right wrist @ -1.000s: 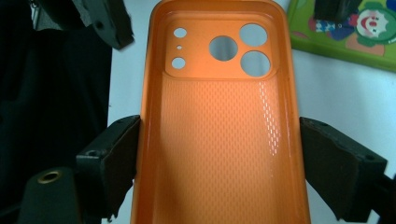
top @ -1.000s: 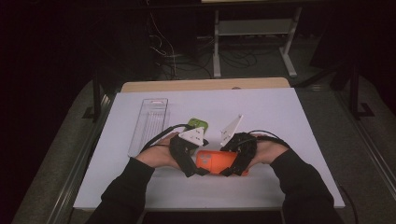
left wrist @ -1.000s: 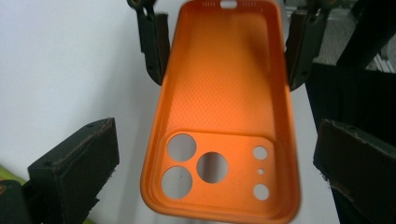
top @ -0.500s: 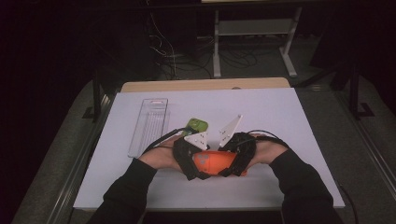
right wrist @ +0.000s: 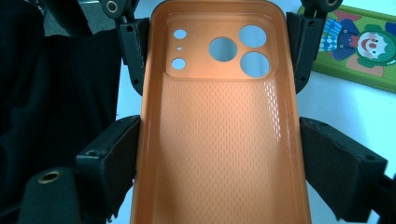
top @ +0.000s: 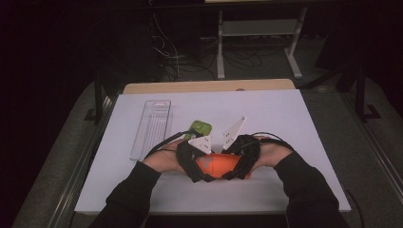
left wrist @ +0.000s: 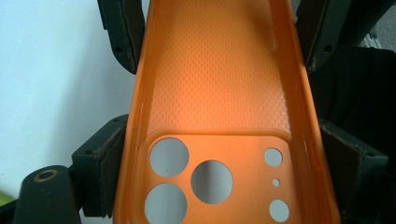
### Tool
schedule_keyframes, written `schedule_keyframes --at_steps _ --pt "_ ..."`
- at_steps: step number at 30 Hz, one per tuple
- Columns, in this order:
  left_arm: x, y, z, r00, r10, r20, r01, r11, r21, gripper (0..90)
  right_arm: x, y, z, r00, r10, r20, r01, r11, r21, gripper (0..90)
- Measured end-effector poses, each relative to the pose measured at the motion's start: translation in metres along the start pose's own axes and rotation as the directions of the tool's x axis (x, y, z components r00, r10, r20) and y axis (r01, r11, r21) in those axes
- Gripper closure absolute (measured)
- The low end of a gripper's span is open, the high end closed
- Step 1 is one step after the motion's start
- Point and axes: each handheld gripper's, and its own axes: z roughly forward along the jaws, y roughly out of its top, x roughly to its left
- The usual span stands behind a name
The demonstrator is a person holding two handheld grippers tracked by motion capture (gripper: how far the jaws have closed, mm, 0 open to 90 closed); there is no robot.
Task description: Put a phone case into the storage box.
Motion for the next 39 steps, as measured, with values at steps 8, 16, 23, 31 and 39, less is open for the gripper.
schedule_keyframes --at_steps 8,16,23,31,39 --pt "0.000 0.001 -0.002 0.9999 -0.009 0.012 0.009 0.9999 0.004 16.0 0.000 -0.002 0.000 0.9999 -0.010 -0.005 0.009 1.000 -0.020 14.4" --pt "0.004 -0.002 -0.006 0.9988 -0.032 -0.038 0.033 0.9989 0.034 15.9 -0.007 -0.008 -0.013 0.9966 0.060 0.056 -0.055 0.994 -0.093 4.3" --pt "0.010 -0.008 -0.007 0.9840 -0.147 -0.101 0.151 0.9881 0.033 15.9 -0.017 -0.024 -0.035 0.9729 0.184 0.140 -0.159 0.971 -0.176 3.6" --pt "0.017 -0.013 -0.009 0.9564 -0.225 -0.186 0.234 0.9719 0.026 15.9 -0.019 -0.038 -0.040 0.9141 0.360 0.186 -0.307 0.914 -0.264 1.6" --pt "0.023 -0.019 -0.016 0.9138 -0.320 -0.250 0.325 0.9456 -0.023 15.9 -0.020 -0.055 -0.034 0.8278 0.495 0.265 -0.401 0.852 -0.338 1.6"
